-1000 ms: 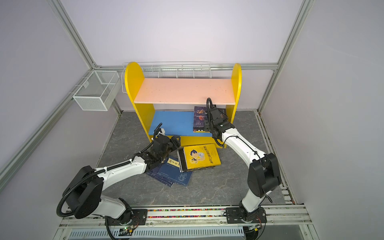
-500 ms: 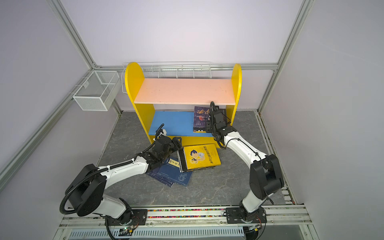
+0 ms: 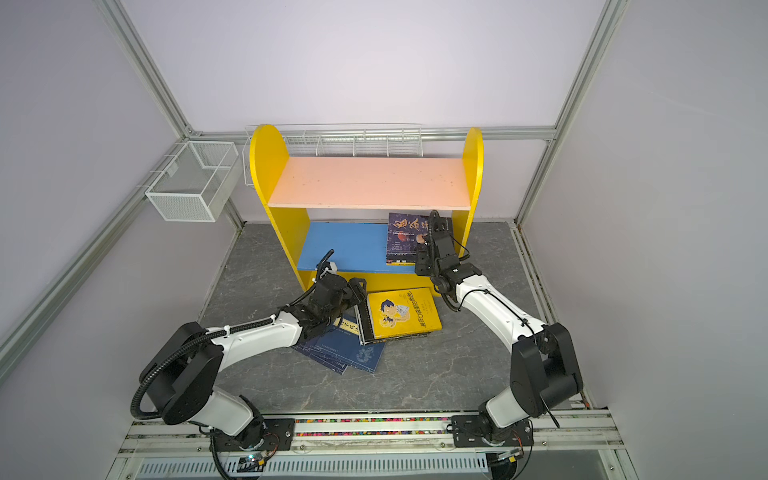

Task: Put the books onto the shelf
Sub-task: 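Lower both grippers toward the yellow cartoon book on the floor pile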

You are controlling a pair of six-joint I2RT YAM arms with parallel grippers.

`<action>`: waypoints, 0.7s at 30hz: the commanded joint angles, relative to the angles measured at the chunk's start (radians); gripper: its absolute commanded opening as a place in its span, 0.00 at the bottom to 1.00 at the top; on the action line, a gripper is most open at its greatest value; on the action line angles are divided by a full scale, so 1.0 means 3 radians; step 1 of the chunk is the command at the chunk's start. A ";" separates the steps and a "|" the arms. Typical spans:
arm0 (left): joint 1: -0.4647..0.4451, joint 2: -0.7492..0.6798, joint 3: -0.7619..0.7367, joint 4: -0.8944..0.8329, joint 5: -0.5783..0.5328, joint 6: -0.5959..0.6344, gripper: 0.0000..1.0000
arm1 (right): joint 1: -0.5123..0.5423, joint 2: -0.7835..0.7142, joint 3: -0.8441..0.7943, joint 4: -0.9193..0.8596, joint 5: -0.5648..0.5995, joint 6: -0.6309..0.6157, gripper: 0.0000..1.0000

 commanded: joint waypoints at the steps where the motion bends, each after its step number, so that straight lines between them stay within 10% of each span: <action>1: -0.0022 0.0052 0.0120 0.0041 0.0027 -0.0048 0.71 | -0.0020 0.0006 -0.0103 -0.0372 -0.0083 0.0047 0.60; 11: -0.0050 0.0044 0.0115 0.0033 0.0012 0.0001 0.71 | 0.0148 -0.0651 -0.0414 -0.0316 -0.0022 0.0069 0.60; 21: -0.0196 0.0160 0.0234 -0.0239 0.0036 0.0345 0.71 | 0.0150 -0.1156 -0.1535 -0.0211 -0.0520 0.1025 0.64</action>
